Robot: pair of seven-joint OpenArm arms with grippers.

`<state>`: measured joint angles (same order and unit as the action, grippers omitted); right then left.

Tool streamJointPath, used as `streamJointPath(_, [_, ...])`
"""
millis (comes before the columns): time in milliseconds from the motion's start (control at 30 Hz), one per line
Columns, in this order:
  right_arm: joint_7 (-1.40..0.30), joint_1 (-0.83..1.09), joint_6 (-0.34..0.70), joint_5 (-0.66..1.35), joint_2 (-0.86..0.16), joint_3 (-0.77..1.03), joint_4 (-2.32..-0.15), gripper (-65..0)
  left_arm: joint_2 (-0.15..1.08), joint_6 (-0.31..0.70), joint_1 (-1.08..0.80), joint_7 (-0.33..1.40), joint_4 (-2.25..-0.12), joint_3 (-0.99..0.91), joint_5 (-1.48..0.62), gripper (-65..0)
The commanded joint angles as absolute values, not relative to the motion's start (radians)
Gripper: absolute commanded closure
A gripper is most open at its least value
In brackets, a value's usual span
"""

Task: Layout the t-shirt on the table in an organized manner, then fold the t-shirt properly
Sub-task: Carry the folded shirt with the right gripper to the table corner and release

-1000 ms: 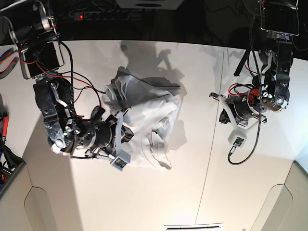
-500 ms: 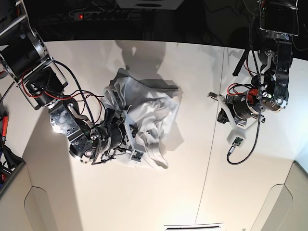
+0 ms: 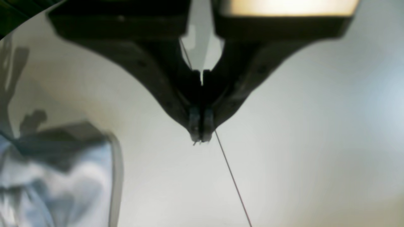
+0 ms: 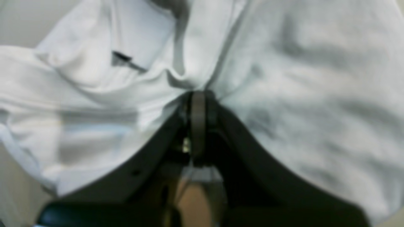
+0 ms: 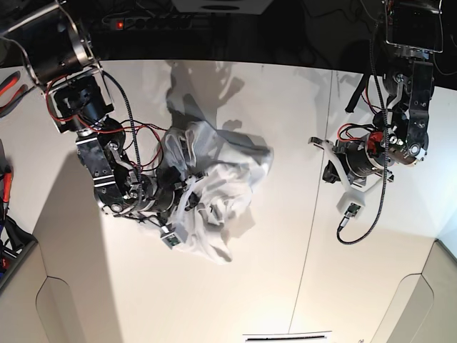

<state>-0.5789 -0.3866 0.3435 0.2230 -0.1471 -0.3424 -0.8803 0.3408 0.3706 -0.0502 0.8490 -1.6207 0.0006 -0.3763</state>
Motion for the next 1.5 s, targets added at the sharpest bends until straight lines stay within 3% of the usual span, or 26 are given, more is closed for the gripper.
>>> streamJointPath(0, [-0.707,-0.36,0.257,0.104,-0.178,-0.293,-0.857,0.0,0.349,0.37,-0.036,0.834,-1.635,-0.004,-0.385,0.0])
streamJointPath(300, [-0.727,-0.354,0.076,0.1,-0.17,0.147,-0.857,0.0,0.349,0.371,-0.036,0.834,-1.635,-0.004,-0.385,0.0])
streamJointPath(633, [-0.659,-0.355,0.003,0.063,-0.133,0.471,-0.857,0.0,0.348,0.374,-0.036,0.82,-1.635,-0.004,-0.441,0.0])
streamJointPath(1033, [-0.621,-0.36,-0.048,0.022,-0.077,0.569,-0.881,0.0,0.346,0.385,-0.036,0.811,-1.635,-0.004,-0.453,0.0])
streamJointPath(1467, [-0.772,-0.353,-0.003,0.046,-0.069,0.513,-1.402,0.0,0.347,0.385,-0.024,0.718,-1.635,-0.004,-0.453,0.0])
